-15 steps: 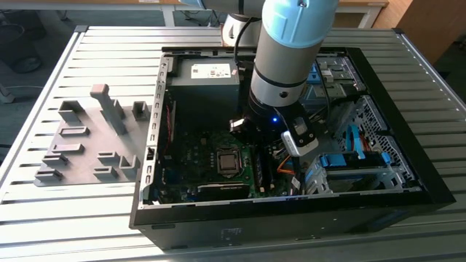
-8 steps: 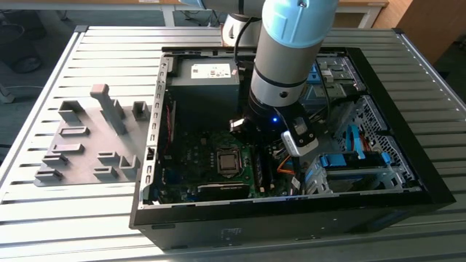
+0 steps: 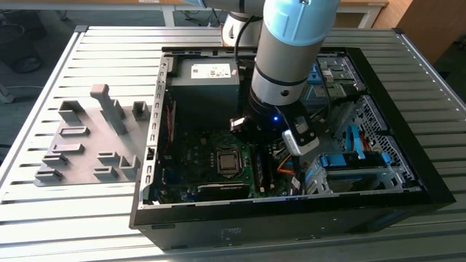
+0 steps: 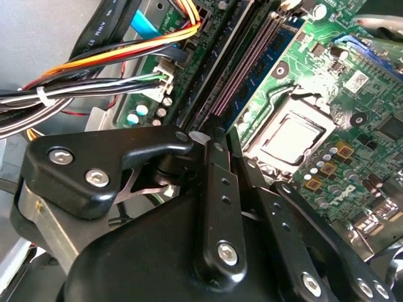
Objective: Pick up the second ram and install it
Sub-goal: 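Insert the second ram into the second slot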
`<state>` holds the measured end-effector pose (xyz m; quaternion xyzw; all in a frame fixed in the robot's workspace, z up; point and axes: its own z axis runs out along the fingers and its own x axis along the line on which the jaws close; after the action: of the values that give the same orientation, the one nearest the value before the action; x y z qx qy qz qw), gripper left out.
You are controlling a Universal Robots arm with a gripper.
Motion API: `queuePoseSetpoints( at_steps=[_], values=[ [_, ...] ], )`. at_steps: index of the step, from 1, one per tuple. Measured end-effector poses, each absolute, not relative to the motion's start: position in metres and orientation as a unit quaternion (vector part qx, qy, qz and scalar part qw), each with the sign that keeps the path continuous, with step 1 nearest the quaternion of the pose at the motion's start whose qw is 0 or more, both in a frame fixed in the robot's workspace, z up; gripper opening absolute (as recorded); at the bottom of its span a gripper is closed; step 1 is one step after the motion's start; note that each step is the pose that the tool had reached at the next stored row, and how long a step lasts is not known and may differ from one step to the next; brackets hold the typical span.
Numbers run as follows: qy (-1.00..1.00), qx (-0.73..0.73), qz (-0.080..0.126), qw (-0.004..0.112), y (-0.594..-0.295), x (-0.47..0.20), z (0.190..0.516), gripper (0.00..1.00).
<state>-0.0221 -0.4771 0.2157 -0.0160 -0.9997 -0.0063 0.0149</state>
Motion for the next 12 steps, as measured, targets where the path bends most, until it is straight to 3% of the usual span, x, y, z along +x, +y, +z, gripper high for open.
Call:
queuePoseSetpoints(
  at_steps=[12],
  values=[
    [-1.000, -0.013, -0.006, 0.016, -0.4772, -0.0206, 0.2110, 0.14]
  ],
)
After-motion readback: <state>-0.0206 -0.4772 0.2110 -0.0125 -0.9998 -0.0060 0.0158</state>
